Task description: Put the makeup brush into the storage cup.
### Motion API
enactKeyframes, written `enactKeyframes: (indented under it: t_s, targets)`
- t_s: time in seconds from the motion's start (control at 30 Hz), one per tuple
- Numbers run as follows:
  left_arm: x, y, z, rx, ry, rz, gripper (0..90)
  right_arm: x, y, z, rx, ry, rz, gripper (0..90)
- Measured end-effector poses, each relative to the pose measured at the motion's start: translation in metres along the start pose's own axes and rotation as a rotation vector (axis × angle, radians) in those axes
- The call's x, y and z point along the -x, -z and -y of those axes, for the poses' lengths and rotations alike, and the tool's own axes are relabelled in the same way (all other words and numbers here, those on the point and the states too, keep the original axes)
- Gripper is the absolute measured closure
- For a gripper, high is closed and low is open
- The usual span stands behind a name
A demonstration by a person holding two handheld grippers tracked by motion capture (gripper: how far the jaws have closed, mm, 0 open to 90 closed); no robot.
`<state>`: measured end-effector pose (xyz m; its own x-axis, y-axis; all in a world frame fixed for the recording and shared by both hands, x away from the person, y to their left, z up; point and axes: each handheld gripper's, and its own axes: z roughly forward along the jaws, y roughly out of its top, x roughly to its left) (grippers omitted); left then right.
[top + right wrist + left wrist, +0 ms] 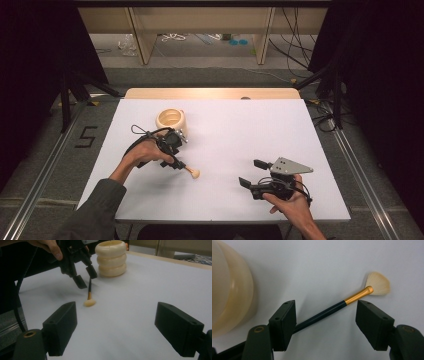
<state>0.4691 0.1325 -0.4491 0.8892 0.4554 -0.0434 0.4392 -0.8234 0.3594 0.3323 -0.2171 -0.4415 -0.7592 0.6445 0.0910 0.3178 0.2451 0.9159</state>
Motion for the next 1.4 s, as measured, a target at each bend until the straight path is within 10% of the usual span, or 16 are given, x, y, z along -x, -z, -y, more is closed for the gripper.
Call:
enactKeyframes:
  t_s: [1.4]
  targets:
    - [-0.003,-0.014,-0.004,-0.076,-0.121,0.005,43.7,-0.003,-0.005,0.002,-0.016,0.008,-0.045,19.0]
